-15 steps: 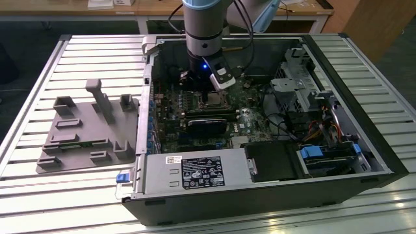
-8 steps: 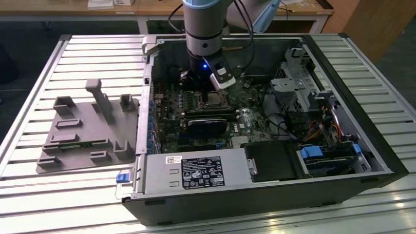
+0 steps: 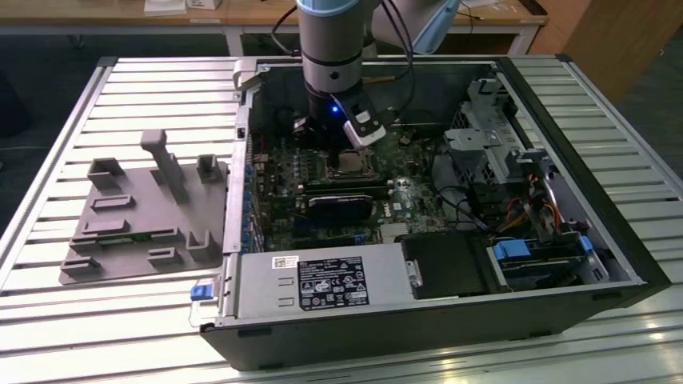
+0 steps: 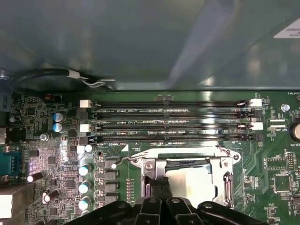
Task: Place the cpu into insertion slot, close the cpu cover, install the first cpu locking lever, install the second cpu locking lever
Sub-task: 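Close the cpu cover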
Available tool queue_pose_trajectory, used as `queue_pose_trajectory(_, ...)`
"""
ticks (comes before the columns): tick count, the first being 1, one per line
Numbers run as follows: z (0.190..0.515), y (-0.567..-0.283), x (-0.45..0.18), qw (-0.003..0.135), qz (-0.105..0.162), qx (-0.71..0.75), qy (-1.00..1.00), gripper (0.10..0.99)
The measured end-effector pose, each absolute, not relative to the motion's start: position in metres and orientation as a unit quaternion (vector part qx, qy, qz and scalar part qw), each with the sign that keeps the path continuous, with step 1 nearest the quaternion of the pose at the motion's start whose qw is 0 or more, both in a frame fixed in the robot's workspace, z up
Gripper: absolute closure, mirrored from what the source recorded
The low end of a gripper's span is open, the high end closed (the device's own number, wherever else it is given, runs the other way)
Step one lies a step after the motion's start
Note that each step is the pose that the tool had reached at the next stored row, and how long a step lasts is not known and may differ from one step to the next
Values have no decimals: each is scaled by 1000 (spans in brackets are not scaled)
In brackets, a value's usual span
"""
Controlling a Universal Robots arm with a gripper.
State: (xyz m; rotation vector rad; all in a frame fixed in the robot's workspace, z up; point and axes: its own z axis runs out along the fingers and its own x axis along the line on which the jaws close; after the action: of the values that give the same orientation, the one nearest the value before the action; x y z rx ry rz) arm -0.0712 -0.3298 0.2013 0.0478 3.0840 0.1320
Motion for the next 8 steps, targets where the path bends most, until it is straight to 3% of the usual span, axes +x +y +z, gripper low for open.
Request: queue_pose_trajectory(8, 199, -330, -74, 27, 43, 15, 999, 984)
